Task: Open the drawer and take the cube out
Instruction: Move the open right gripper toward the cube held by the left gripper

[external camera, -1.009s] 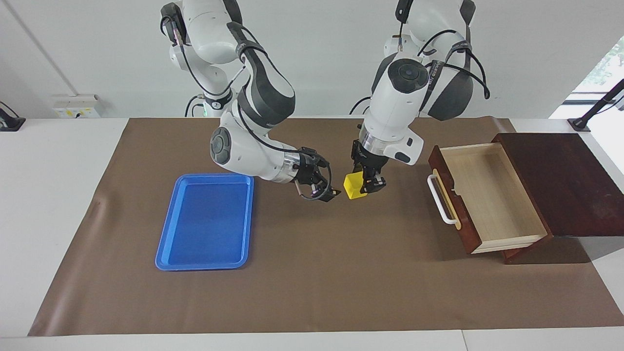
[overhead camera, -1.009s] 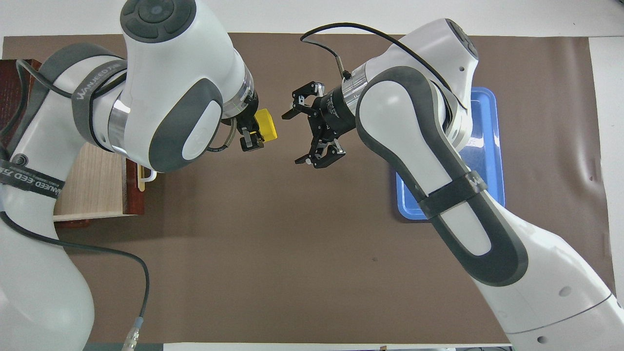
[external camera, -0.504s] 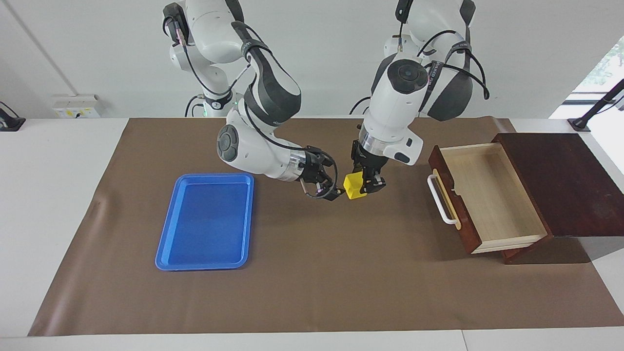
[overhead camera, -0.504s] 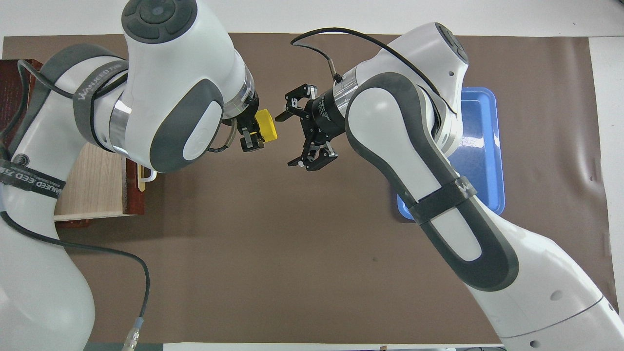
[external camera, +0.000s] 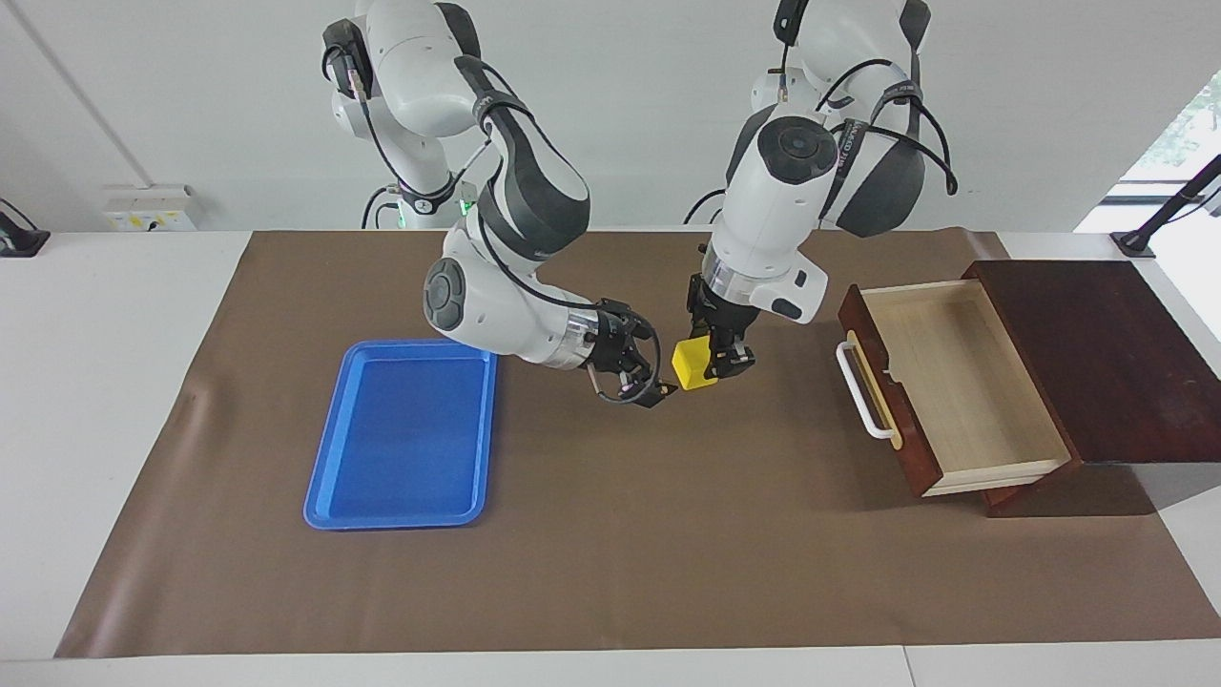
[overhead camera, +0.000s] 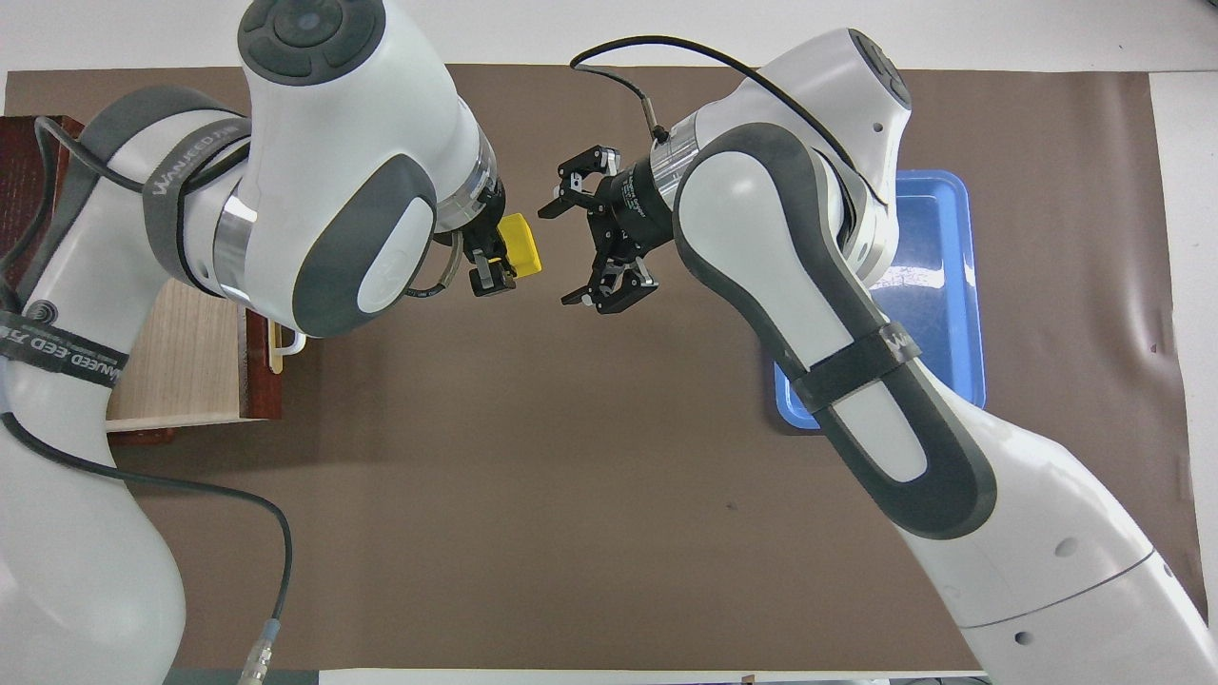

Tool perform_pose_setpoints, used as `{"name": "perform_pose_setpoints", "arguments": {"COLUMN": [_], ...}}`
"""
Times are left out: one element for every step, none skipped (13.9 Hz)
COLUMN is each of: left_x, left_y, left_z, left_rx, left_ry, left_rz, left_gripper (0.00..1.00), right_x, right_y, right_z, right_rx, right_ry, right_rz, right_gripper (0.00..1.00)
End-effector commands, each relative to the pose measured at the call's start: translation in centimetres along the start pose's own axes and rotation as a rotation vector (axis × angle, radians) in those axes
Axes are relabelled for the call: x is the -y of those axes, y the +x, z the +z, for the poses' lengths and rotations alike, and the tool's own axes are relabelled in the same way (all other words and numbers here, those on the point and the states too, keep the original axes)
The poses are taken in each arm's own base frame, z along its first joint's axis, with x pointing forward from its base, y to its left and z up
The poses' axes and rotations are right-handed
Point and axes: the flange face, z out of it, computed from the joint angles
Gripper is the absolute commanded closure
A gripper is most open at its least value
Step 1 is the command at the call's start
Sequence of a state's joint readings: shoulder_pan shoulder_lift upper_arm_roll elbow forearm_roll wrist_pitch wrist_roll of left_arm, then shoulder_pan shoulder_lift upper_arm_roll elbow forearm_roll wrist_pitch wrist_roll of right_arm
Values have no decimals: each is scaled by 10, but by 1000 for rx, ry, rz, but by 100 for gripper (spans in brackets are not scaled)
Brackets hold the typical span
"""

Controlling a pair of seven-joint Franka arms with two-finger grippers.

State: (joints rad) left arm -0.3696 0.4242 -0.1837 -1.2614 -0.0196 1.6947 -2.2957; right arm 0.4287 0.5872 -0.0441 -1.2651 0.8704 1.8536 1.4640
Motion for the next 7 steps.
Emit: {"name": "perform_pose_setpoints", "arguments": {"left_x": [1,2,3,3,3,3,3], "left_y": [-2,-2,-3,-3,-3,-3,-3], "left_z": [2,3,3,3,3,3,3], "left_rx": [5,3,2,5,4,6,6], "left_ry": [-8,-5,-5,-5,-6,-9,-9], "left_rz": [-13,-12,-11,-11,-11,-14,-14], "left_gripper": [100,100,100,100,100,100,100], "right_x": [12,12,12,11,10,9,9], "right_y": [-4,-5,-5,-6,-9,-11,-13], "right_z": [-4,-5,-4,-3,1,2,3], "right_rx": [12,12,13,12,15,14,14], "right_ry": [25,27,26,23,17,15,14], "right_rz": [12,11,10,9,6,4,2], "right_gripper": [0,0,0,0,0,0,0]}}
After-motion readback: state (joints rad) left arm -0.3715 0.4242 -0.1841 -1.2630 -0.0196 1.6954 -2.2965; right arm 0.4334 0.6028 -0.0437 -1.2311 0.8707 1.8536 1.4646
